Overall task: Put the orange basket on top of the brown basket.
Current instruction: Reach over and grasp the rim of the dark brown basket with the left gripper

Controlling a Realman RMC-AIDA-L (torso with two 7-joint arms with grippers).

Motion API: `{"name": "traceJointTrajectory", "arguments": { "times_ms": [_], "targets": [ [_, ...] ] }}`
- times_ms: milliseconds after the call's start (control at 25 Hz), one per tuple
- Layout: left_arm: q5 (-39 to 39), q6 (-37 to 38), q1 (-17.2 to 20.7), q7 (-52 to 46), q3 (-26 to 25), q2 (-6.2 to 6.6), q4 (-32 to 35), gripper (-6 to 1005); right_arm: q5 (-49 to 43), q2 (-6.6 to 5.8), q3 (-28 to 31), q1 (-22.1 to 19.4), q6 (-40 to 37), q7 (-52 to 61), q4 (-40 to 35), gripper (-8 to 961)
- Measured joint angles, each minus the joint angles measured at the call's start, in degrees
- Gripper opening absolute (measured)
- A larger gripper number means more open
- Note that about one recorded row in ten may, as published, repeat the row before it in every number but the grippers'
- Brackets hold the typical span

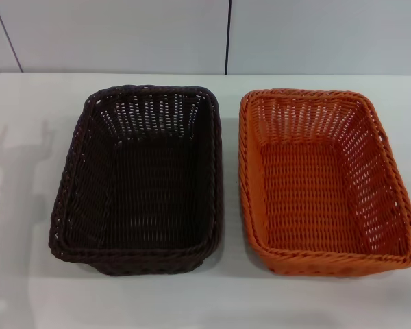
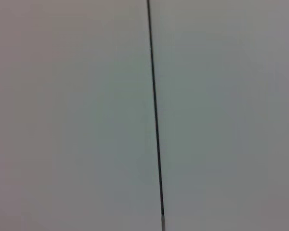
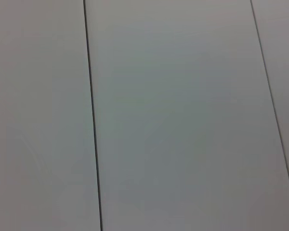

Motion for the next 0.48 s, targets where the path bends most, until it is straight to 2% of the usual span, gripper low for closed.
{"name": "traceJointTrajectory", "arguments": {
  "times_ms": [320,360,480],
  "targets": [
    [3.8,11.5,0.3,-11.8,2.6,0.01,3.4,784,0.0,-0.05,0.0,0.1,0.0,0.0,0.1,755],
    [7.8,13.2,0.4,-14.8,2.7,0.03,4.4,784,0.0,-0.05,-0.1,0.1,-0.1,0.0,0.0,755],
    [10.7,9.3,1.1,-15.0,2.1,0.3,2.2,785,0.0,-0.11,-0.1,0.2,0.0,0.0,0.0,755]
  ]
}}
